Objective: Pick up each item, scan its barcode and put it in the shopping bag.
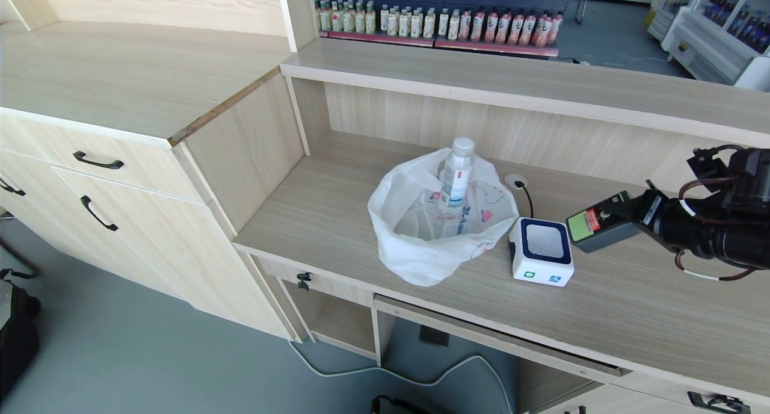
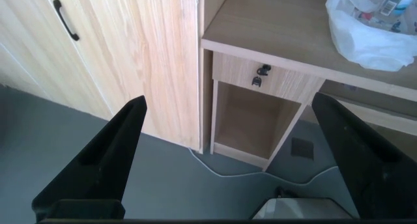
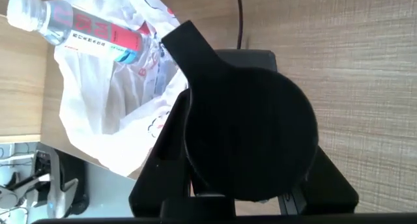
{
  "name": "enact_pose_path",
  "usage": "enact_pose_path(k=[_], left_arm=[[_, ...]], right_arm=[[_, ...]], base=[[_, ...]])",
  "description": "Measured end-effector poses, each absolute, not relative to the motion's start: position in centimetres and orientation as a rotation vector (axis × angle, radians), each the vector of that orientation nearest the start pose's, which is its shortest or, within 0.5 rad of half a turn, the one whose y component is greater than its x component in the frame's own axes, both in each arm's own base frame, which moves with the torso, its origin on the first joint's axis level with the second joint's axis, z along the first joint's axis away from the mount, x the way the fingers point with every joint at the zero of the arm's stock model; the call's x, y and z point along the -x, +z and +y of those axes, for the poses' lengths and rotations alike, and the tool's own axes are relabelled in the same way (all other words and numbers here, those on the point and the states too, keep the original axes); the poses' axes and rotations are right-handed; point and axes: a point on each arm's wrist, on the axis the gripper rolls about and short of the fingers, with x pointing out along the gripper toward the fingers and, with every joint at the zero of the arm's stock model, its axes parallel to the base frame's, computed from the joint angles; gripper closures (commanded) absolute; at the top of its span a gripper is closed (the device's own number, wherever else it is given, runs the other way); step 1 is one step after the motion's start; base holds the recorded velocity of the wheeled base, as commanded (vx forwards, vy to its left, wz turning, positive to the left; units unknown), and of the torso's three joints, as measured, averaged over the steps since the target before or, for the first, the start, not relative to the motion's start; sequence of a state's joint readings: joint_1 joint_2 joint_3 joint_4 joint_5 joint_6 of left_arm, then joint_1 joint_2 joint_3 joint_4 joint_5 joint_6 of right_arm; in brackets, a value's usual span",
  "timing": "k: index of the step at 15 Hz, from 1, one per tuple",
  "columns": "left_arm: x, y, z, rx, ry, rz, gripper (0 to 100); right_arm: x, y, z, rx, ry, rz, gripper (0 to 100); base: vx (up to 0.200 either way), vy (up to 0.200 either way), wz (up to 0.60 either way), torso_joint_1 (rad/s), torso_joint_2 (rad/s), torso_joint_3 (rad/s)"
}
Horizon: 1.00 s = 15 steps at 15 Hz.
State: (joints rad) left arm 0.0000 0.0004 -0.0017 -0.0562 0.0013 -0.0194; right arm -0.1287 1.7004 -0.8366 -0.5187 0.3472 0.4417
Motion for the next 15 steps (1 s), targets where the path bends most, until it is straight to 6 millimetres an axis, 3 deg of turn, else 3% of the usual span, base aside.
enact_pose_path(k=[15], left_arm=[[2.3,8.2,0.0,0.019,0.001,-0.057,0]], right_arm=[[-32.5,16.4,0.5,-0.489,0.251,0.411,100]], base=[[0.0,0.0,0.0,0.0,0.0,0.0]])
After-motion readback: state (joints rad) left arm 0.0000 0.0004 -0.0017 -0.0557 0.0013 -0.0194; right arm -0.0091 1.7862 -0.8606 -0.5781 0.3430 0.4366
